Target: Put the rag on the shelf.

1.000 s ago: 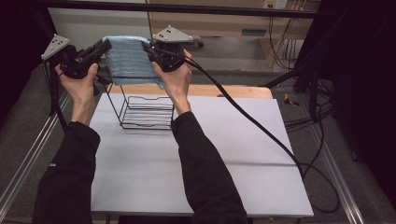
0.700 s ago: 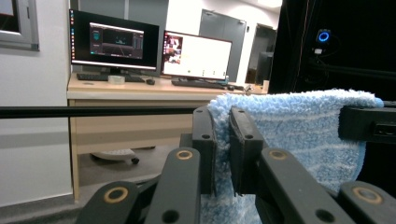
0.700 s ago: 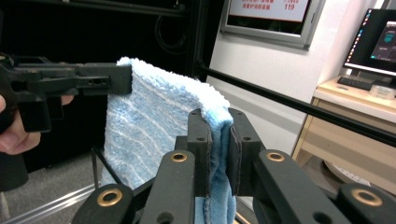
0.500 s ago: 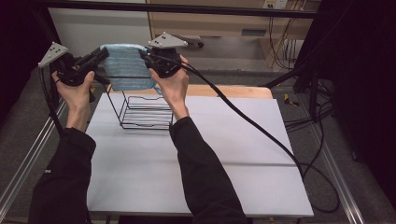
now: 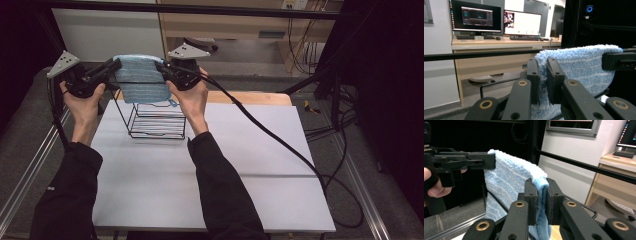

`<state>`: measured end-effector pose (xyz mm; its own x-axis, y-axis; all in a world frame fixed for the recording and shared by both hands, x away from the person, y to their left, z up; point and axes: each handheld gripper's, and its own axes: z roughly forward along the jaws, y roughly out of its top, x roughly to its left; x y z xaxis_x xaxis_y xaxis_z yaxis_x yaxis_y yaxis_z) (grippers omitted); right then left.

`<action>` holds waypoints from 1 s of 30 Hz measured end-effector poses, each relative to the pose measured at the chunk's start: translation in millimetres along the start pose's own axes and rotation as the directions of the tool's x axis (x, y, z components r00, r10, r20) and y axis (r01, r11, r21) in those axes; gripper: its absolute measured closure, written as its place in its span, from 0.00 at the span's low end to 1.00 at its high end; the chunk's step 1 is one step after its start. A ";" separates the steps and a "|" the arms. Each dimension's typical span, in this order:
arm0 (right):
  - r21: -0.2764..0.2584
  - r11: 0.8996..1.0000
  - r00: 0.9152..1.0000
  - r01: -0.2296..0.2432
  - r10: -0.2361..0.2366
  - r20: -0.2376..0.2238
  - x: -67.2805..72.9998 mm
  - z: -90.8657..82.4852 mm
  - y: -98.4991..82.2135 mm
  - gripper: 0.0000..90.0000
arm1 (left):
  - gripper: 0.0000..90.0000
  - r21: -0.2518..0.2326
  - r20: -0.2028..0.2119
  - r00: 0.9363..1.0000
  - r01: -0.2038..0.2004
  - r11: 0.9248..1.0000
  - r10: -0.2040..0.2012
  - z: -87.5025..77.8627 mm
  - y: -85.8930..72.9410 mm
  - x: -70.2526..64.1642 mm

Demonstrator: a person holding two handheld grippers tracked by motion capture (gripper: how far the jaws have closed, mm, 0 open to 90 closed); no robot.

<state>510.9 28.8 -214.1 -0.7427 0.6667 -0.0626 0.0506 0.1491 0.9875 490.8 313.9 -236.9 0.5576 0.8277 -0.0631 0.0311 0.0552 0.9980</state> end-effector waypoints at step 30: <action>0.072 0.994 0.992 0.082 -0.074 -0.106 12.6 -12.9 -12.6 0.90 | 0.88 0.115 0.034 0.999 -0.025 0.993 0.021 -28.0 -7.2 -12.8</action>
<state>492.3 25.9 -225.4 -0.8111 0.5725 -0.1197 0.0376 0.2553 0.9661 460.1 318.6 -243.4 0.5864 0.8090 -0.0419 0.1125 -0.0300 0.9932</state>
